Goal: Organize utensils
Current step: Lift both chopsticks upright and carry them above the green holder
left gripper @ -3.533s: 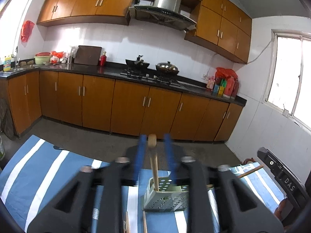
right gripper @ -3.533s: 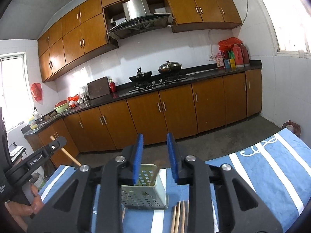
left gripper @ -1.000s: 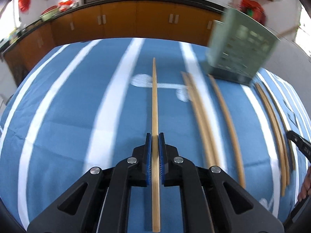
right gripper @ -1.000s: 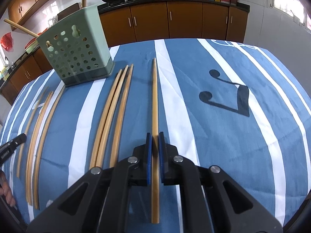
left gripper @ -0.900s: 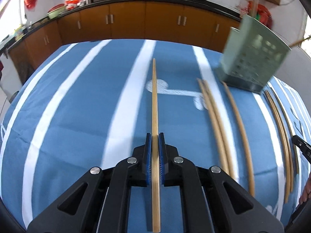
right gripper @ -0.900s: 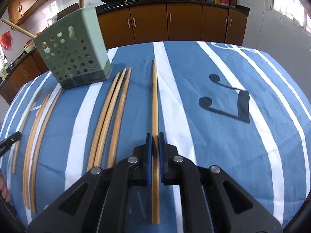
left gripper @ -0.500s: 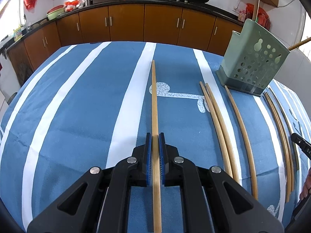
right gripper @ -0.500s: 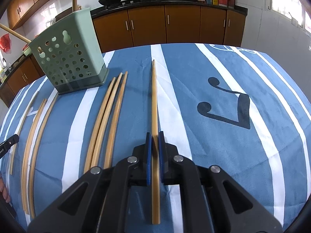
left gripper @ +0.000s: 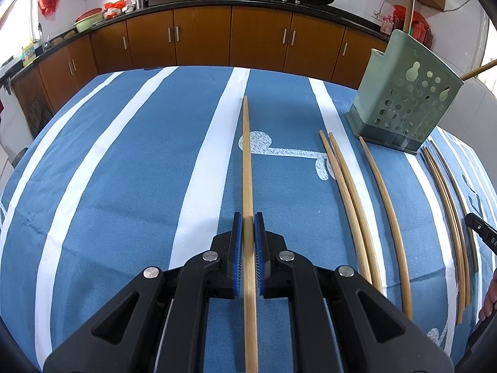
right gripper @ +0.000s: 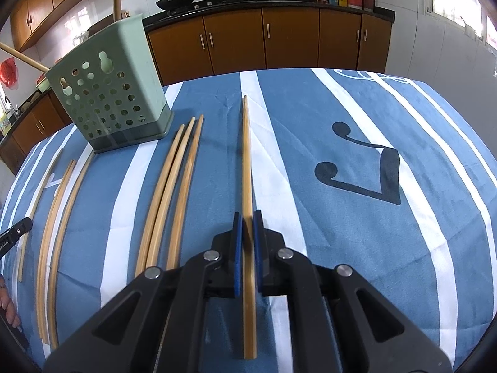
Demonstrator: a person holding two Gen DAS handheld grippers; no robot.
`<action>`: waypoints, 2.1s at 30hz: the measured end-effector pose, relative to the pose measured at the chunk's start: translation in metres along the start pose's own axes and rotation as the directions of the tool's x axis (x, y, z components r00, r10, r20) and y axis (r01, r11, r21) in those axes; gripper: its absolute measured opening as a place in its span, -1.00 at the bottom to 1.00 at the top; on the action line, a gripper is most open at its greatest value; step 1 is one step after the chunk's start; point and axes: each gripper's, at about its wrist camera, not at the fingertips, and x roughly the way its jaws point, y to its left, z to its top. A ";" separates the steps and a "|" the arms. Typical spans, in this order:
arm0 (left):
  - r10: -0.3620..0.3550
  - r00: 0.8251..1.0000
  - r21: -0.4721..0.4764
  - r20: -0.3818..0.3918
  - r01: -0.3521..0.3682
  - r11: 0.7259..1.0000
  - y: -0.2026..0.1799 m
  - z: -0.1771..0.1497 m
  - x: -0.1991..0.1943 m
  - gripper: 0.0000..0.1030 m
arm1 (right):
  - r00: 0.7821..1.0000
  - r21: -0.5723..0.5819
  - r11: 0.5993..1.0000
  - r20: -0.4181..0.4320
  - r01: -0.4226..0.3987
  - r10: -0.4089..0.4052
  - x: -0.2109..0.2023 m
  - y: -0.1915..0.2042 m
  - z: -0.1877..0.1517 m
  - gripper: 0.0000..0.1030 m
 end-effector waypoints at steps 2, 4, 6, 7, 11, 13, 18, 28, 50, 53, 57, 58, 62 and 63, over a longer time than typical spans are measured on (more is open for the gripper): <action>0.000 1.000 0.000 0.000 0.000 1.000 0.000 0.000 0.000 -0.82 | 1.000 0.002 1.000 0.000 -0.001 0.001 0.000 0.000 0.000 -0.84; 0.000 1.000 0.000 0.000 0.000 1.000 0.000 0.000 0.000 -0.82 | 1.000 0.004 1.000 0.000 -0.003 0.003 0.000 0.000 0.000 -0.84; 0.000 1.000 0.000 0.000 0.000 1.000 0.000 0.000 0.000 -0.82 | 1.000 0.006 1.000 0.000 -0.005 0.005 0.000 0.000 0.000 -0.84; 0.000 1.000 0.000 0.000 0.000 1.000 0.000 0.000 0.000 -0.82 | 1.000 0.007 1.000 0.000 -0.007 0.007 0.000 0.000 0.000 -0.83; -0.001 1.000 -0.002 0.000 0.001 1.000 0.000 0.000 0.000 -0.82 | 1.000 0.012 1.000 0.001 -0.013 0.013 0.000 -0.001 0.000 -0.83; -0.009 1.000 -0.006 0.001 0.009 1.000 0.001 0.000 0.000 -0.80 | 1.000 0.016 1.000 0.001 -0.020 0.020 0.000 -0.002 0.000 -0.83; -0.021 1.000 0.009 -0.002 0.021 1.000 0.000 -0.011 -0.010 -0.75 | 1.000 -0.001 1.000 -0.002 -0.019 0.019 -0.008 -0.002 -0.010 -0.81; -0.029 0.999 0.025 -0.016 0.029 0.999 0.000 -0.020 -0.019 -0.86 | 0.999 0.004 0.999 0.016 -0.038 0.038 -0.021 -0.006 -0.016 -0.85; -0.093 0.933 -0.015 0.347 0.105 0.994 0.003 0.051 -0.127 -0.86 | 0.909 0.025 0.997 0.411 -0.078 0.061 -0.133 -0.017 0.043 -0.85; -0.092 0.930 -0.011 0.356 0.103 0.995 0.004 0.053 -0.130 -0.86 | 0.906 0.018 0.997 0.420 -0.073 0.059 -0.136 -0.015 0.048 -0.85; -0.116 0.920 0.013 0.374 0.121 0.993 0.001 0.062 -0.141 -0.86 | 0.892 0.006 0.994 0.442 -0.107 0.093 -0.150 -0.012 0.061 -0.85; -0.128 0.915 0.025 0.383 0.128 0.991 -0.001 0.065 -0.146 -0.86 | 0.885 -0.002 0.992 0.451 -0.127 0.114 -0.159 -0.011 0.068 -0.85; -0.185 0.890 0.078 0.417 0.168 0.983 -0.015 0.080 -0.168 -0.86 | 0.861 -0.039 0.980 0.471 -0.196 0.191 -0.190 -0.002 0.090 -0.85; -0.208 0.881 0.098 0.424 0.184 0.978 -0.021 0.085 -0.176 -0.86 | 0.857 -0.053 0.975 0.468 -0.216 0.215 -0.197 0.000 0.095 -0.85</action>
